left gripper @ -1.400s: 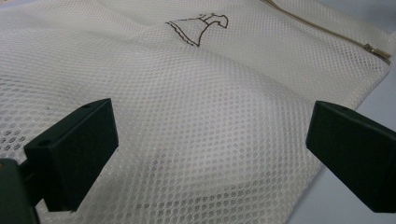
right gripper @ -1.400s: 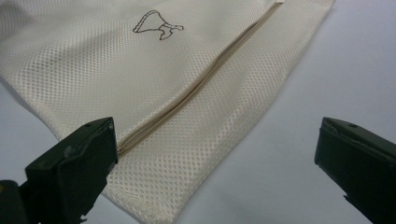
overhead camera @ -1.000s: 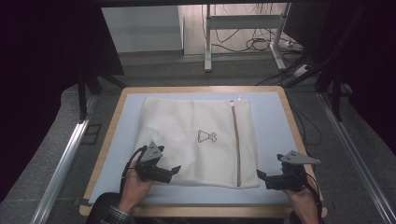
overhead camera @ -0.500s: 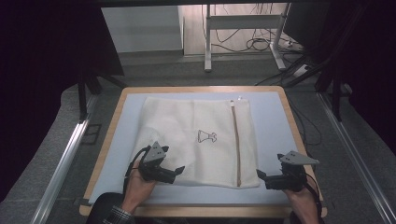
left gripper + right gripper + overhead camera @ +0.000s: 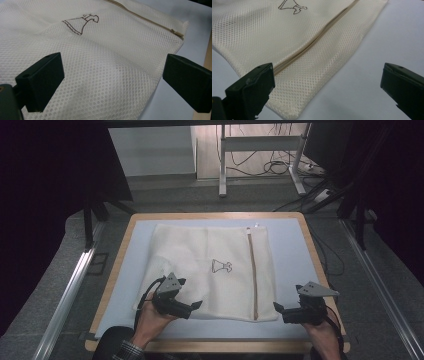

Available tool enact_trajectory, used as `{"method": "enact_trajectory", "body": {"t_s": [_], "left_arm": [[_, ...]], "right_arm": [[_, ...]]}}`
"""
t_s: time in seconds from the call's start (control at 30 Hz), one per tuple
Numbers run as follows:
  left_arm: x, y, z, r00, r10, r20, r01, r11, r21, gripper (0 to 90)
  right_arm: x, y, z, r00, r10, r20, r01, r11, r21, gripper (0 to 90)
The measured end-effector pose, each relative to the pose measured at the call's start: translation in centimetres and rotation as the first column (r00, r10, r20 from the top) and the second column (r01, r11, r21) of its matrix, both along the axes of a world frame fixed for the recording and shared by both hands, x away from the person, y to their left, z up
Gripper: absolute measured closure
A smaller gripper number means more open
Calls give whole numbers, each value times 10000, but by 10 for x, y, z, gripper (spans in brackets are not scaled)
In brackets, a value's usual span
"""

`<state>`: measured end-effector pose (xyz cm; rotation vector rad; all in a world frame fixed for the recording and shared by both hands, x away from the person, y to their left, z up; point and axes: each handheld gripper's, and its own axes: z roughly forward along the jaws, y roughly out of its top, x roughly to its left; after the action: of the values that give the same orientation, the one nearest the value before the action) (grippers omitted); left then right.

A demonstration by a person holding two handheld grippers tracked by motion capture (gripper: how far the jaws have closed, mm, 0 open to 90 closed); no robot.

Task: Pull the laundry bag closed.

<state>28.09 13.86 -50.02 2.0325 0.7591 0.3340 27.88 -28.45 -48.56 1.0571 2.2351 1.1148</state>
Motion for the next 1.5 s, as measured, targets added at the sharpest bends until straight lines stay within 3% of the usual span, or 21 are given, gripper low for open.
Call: {"method": "enact_trajectory", "body": {"t_s": [0.53, 0.97, 1.27, 1.5], "left_arm": [[-3, -15, 4, 9979, -603, 219, 604, 9982, -36, 241], [-1, -21, 7, 9942, -1075, -57, 1070, 9926, -574, 438], [0, -27, 7, 9901, -1390, -186, 1376, 9885, -622, 486], [3, -32, 6, 9889, -1480, -163, 1465, 9868, -697, 595]], "right_arm": [[0, 2, 0, 10000, 61, -4, -61, 9999, -126, 0], [1, 3, -1, 10000, 93, 24, -92, 9998, -163, 0], [1, 3, -1, 9999, 119, 22, -118, 9998, -166, 0], [2, 4, -1, 9999, 154, 5, -154, 9997, -185, 0]]}}
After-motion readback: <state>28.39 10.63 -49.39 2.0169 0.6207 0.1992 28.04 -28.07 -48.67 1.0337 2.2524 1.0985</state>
